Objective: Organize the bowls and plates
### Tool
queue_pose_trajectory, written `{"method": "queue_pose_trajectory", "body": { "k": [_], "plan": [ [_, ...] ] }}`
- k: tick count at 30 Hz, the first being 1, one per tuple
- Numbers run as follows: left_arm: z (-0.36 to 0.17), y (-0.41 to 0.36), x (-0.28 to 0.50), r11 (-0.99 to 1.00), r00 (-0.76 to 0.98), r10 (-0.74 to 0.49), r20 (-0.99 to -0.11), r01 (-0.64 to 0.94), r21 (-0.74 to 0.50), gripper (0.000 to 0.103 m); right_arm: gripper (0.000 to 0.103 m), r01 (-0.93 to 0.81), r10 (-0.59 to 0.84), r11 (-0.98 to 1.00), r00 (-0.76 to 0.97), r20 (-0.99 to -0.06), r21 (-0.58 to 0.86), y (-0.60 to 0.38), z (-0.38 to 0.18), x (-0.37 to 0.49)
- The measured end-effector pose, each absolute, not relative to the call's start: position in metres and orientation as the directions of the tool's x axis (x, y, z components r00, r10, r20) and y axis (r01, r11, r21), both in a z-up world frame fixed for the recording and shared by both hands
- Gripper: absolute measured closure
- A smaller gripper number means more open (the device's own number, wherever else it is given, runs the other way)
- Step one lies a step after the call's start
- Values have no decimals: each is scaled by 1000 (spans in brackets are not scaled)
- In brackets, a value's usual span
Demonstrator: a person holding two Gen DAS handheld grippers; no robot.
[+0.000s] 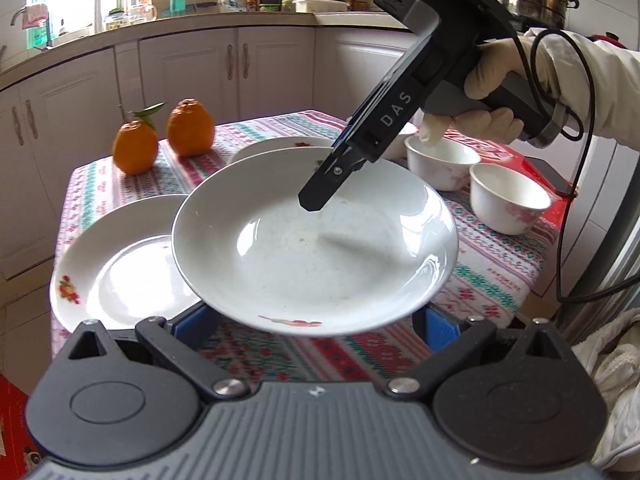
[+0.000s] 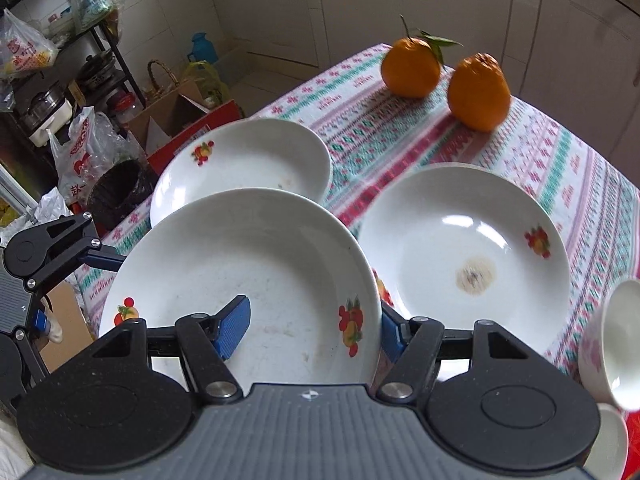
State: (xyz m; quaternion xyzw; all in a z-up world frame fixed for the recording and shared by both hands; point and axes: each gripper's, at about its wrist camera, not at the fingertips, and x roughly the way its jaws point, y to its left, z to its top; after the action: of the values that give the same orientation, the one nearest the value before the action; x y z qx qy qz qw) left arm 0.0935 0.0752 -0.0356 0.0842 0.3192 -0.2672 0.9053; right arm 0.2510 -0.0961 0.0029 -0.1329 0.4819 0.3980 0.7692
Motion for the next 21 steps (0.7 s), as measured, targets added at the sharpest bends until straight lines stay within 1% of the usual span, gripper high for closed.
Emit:
{"method": "queue_pose_trajectory", "body": {
  "k": [12, 21],
  "plan": [
    [-36, 128, 114, 895, 687, -335, -645, 446, 10, 1, 31, -795, 528, 570, 162, -834, 206, -21, -8, 288],
    [-40, 146, 129, 912, 687, -316, -655, 410, -10, 1, 31, -797, 531, 561, 139, -836, 224, 5, -23, 309]
  ]
}}
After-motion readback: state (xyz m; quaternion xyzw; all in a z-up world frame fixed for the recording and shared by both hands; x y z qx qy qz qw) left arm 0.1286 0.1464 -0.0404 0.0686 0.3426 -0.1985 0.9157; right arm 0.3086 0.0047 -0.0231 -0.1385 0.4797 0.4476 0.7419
